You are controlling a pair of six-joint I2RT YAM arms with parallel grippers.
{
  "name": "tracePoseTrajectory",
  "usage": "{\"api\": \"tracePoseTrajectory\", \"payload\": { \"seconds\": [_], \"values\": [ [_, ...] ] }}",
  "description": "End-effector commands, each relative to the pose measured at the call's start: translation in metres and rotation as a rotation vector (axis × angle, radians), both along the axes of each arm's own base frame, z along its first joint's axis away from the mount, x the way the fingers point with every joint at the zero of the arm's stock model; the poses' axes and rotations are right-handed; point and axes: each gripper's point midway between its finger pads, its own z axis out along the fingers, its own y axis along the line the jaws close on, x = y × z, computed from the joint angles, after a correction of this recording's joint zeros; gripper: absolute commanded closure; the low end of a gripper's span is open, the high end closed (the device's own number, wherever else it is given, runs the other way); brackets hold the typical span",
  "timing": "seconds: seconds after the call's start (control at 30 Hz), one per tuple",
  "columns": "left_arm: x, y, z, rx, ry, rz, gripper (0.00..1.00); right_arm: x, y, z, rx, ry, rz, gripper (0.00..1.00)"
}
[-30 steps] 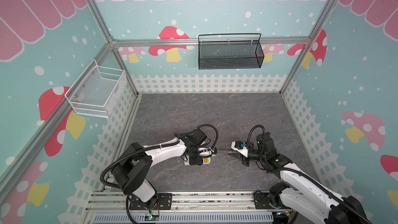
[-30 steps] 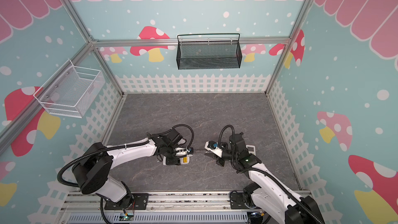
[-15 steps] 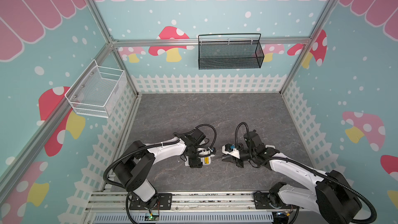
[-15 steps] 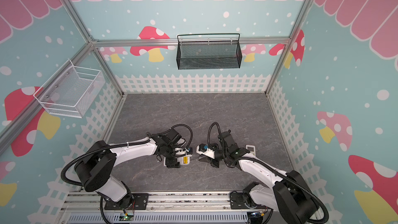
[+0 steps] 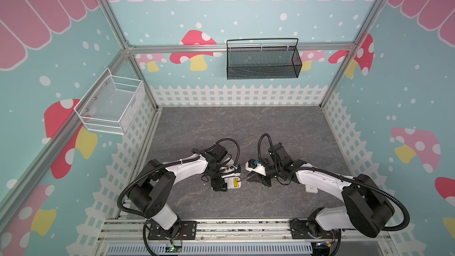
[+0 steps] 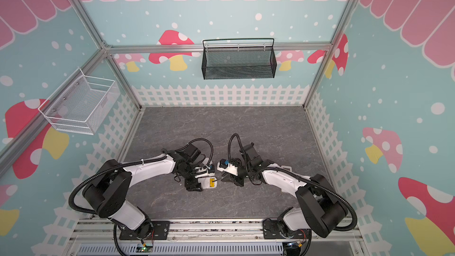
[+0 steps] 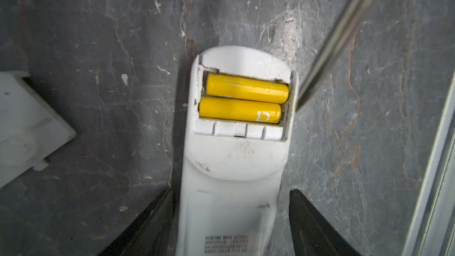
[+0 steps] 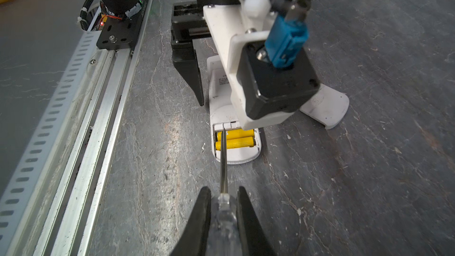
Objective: Unload the batteries from the remote control
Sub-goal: 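Insert the screwdriver tip beside the batteries with the right gripper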
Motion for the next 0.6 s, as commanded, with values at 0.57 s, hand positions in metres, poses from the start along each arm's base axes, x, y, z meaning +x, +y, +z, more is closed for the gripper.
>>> {"api": "tracePoseTrajectory", "payload": {
  "seconds": [0.57],
  "values": [
    [-0.013, 0.006, -0.01, -0.012, 0.015, -0.058, 0.45, -0.005, 0.004, -0.012, -0.094, -0.05, 0.062, 1.0]
  ]
}}
